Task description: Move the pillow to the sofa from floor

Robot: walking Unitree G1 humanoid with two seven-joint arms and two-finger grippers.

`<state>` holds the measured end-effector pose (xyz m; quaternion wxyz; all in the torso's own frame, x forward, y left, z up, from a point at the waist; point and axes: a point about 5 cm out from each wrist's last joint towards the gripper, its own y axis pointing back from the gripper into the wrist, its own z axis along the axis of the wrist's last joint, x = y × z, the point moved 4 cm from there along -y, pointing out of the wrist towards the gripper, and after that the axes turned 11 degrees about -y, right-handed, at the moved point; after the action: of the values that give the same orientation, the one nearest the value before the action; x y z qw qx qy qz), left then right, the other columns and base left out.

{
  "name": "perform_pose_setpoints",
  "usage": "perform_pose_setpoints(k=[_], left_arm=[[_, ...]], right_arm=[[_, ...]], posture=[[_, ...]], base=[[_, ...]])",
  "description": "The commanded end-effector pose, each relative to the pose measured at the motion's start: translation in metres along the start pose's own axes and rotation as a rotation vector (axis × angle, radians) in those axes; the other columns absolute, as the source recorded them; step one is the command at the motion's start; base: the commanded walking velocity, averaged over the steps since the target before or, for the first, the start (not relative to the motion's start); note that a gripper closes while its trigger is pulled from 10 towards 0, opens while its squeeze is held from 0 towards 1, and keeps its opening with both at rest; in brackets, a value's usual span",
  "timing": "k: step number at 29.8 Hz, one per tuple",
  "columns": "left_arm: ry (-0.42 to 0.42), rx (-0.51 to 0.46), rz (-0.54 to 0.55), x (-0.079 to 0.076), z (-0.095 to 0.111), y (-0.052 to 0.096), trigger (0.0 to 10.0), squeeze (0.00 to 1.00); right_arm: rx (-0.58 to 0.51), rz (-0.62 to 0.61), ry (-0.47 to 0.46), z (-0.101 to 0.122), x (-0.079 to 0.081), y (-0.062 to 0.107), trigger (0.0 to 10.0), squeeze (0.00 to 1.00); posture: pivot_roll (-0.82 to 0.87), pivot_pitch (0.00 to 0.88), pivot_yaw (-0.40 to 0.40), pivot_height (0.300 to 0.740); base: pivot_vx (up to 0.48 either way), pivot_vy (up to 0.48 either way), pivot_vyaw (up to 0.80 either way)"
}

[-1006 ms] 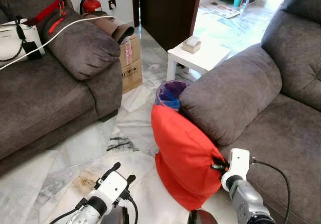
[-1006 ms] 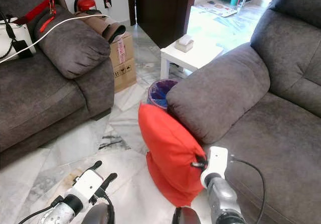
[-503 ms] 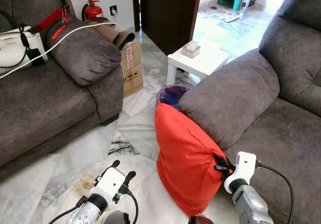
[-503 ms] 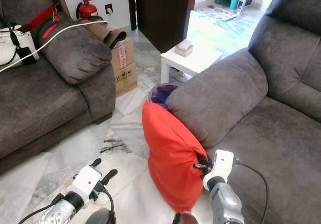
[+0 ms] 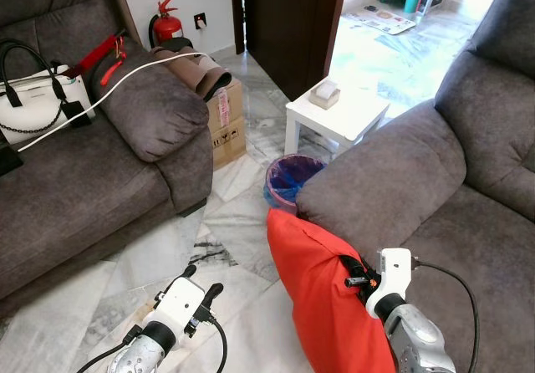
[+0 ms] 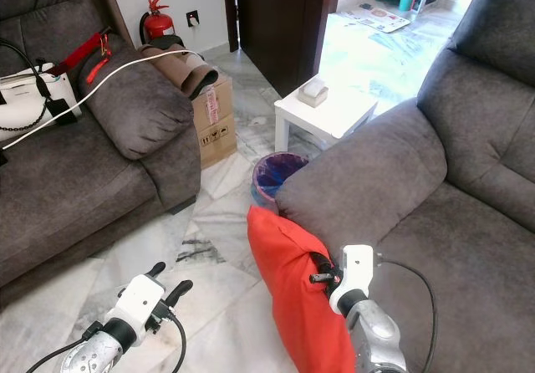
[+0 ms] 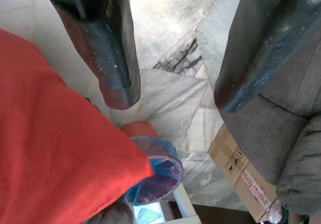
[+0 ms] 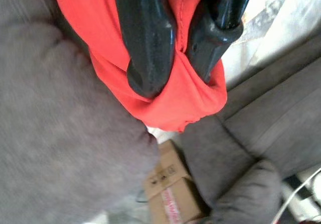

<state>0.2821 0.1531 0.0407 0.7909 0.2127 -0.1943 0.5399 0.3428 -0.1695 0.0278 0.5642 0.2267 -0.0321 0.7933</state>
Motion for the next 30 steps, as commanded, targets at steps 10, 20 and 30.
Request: perform_pose_setpoints(k=[10,20,30], left_arm=[[0.021,0.013,-0.225,-0.005,-0.004,0.011,10.0,0.00],[-0.138,0.080,-0.519,-0.011,-0.015,0.027,10.0,0.00],[-0.258,0.067,-0.801,-0.024,-0.011,0.049,10.0,1.00]], right_arm=[[0.216,0.451,0.311,-0.004,0.031,0.018,10.0,0.00],[0.421,0.631,0.385,-0.023,0.033,0.040,10.0,0.00],[0.465,0.708,0.390,-0.038,0.053,0.042,10.0,0.00]], posture=[[0.10,0.090,0.037,0.740],[0.10,0.084,0.047,0.740],[0.11,0.081,0.052,0.740]], base=[[0.000,0.000,0.00],[0.000,0.000,0.00],[0.000,0.000,0.00]])
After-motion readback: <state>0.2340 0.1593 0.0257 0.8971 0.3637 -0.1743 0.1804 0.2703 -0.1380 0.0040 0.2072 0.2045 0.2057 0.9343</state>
